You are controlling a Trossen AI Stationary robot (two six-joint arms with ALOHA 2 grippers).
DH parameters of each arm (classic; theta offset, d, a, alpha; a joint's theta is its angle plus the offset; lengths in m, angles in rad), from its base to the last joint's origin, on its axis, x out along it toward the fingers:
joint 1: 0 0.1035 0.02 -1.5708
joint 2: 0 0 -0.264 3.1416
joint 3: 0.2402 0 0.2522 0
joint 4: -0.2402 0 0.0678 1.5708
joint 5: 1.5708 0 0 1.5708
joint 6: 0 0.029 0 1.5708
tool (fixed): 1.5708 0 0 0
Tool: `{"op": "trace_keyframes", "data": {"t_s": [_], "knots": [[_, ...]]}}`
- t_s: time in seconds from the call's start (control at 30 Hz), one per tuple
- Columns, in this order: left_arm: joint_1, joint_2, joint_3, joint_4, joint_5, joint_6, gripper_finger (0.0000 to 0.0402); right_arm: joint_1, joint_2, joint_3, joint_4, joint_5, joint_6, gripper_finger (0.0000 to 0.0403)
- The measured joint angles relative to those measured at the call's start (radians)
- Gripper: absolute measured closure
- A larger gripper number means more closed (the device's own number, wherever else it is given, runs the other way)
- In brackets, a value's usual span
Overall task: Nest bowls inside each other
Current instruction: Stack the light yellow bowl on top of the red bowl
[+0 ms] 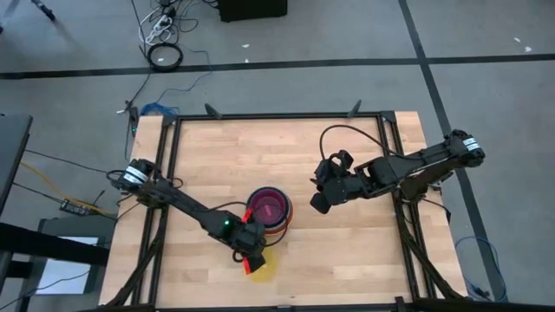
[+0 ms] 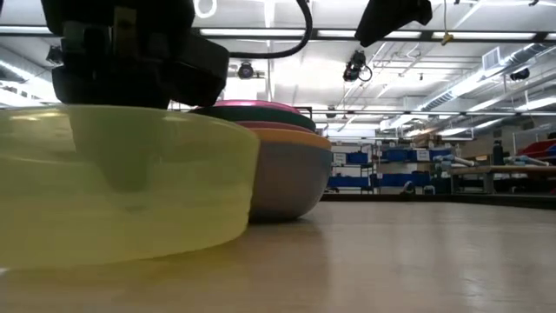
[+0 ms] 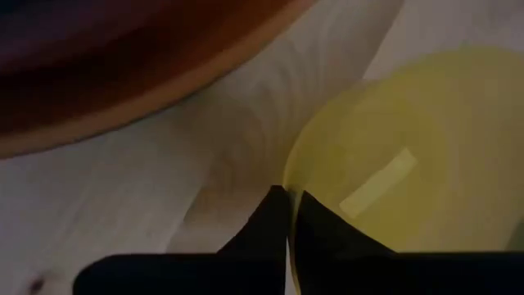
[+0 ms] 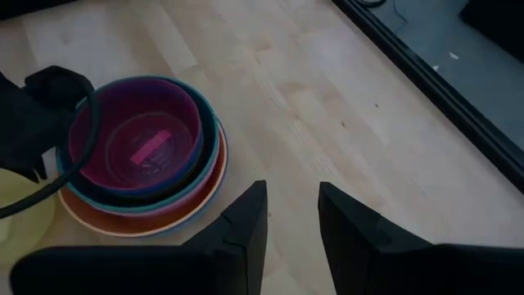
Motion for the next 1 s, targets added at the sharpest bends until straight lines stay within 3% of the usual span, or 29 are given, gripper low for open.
{"op": "trace_keyframes", "data": {"t_s": [0.17, 0.3, 0.47, 0.7, 0.87, 1.0], "knots": [[0.0, -0.002, 0.002, -0.012, 0.004, 0.014, 0.0394, -0.001, 0.0, 0.0, -0.001, 0.003, 0.0, 0.0305], [0.0, -0.028, 0.037, -0.133, -0.004, 0.056, 0.0397, -0.003, 0.0, 0.0, -0.004, 0.004, -0.001, 0.0305], [-0.001, -0.104, 0.081, -0.237, -0.073, 0.094, 0.0398, -0.013, 0.0, 0.0, -0.006, 0.011, -0.002, 0.0305], [-0.001, -0.217, 0.097, -0.237, -0.121, 0.108, 0.0398, -0.023, 0.0, 0.0, -0.007, 0.01, -0.009, 0.0305], [0.015, -0.289, 0.097, -0.244, -0.221, 0.118, 0.0397, -0.023, 0.0, 0.0, -0.007, 0.01, -0.007, 0.0305], [0.094, -0.323, 0.097, -0.249, -0.297, 0.18, 0.0397, -0.023, 0.0, 0.0, -0.007, 0.009, -0.003, 0.0305]]}}
